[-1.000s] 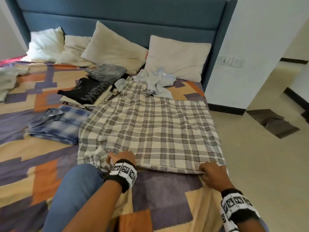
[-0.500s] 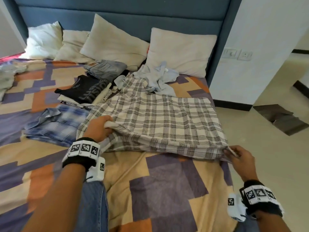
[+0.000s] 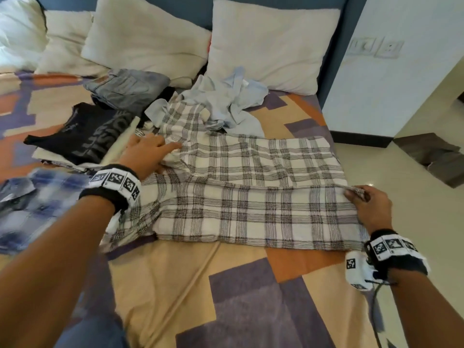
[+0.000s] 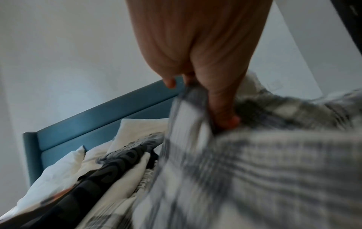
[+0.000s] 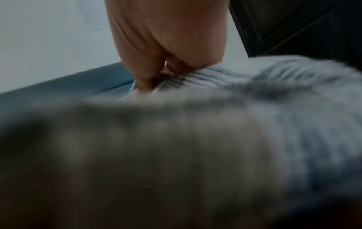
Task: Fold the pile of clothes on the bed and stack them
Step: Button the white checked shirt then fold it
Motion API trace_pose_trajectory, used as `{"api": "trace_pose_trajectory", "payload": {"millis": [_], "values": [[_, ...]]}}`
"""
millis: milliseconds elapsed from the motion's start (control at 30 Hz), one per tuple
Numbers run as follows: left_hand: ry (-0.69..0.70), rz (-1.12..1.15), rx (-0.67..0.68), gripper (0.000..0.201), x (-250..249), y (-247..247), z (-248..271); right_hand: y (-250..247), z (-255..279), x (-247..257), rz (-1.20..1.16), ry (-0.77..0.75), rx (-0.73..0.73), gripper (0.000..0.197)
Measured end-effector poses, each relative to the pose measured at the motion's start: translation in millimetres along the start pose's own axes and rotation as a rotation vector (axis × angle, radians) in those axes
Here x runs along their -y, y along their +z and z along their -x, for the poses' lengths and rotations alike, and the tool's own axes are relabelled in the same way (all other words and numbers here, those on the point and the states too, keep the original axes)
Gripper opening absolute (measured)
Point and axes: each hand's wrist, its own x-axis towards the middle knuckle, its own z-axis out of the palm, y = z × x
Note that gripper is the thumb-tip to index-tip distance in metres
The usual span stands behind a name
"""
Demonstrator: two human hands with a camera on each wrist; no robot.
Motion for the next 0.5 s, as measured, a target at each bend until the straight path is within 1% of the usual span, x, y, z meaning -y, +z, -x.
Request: {"api": "trace_pose_trajectory", "payload": {"millis": [33, 67, 100, 133, 167, 200, 233, 267, 300, 333, 367, 400, 433, 467, 500], "values": [[-0.038, -0.079, -0.002, 0.074, -5, 6, -4, 5, -6, -1, 0.045, 0.012, 0.015, 0.029], [-0.120, -0.128, -0.016, 0.078, -12, 9, -4, 10, -10, -2, 0.093, 0.040, 0.017, 0.033], [-0.236, -0.143, -0.035, 0.081, -22, 13, -1, 13, -12, -2, 0.167, 0.072, 0.015, 0.039], [-0.355, -0.127, -0.035, 0.081, -34, 16, 3, 15, -11, -1, 0.260, 0.084, 0.000, 0.043], [-0.439, -0.085, -0.003, 0.077, -47, 17, 9, 16, -3, 4, 0.339, 0.078, -0.021, 0.045], [-0.466, -0.030, 0.051, 0.071, -62, 18, 16, 17, 8, 14, 0.372, 0.049, -0.032, 0.045], [-0.426, 0.043, 0.098, 0.064, -77, 22, 23, 19, 24, 26, 0.352, 0.006, -0.007, 0.044], [-0.339, 0.163, 0.130, 0.061, -96, 27, 32, 21, 45, 41, 0.302, -0.058, 0.054, 0.045], [-0.239, 0.318, 0.172, 0.064, -115, 32, 43, 24, 68, 54, 0.234, -0.134, 0.155, 0.048], [-0.148, 0.455, 0.246, 0.070, -134, 39, 55, 29, 88, 60, 0.211, -0.211, 0.284, 0.053], [-0.085, 0.525, 0.353, 0.076, -152, 48, 68, 31, 107, 63, 0.248, -0.260, 0.438, 0.057], [-0.052, 0.528, 0.457, 0.080, -165, 60, 80, 32, 117, 54, 0.327, -0.267, 0.597, 0.061], [-0.049, 0.505, 0.521, 0.080, -175, 70, 93, 28, 124, 43, 0.409, -0.246, 0.730, 0.062], [-0.071, 0.492, 0.535, 0.078, -179, 79, 104, 21, 126, 29, 0.455, -0.205, 0.820, 0.062], [-0.097, 0.495, 0.527, 0.075, -180, 83, 112, 11, 124, 17, 0.444, -0.153, 0.863, 0.062]]}}
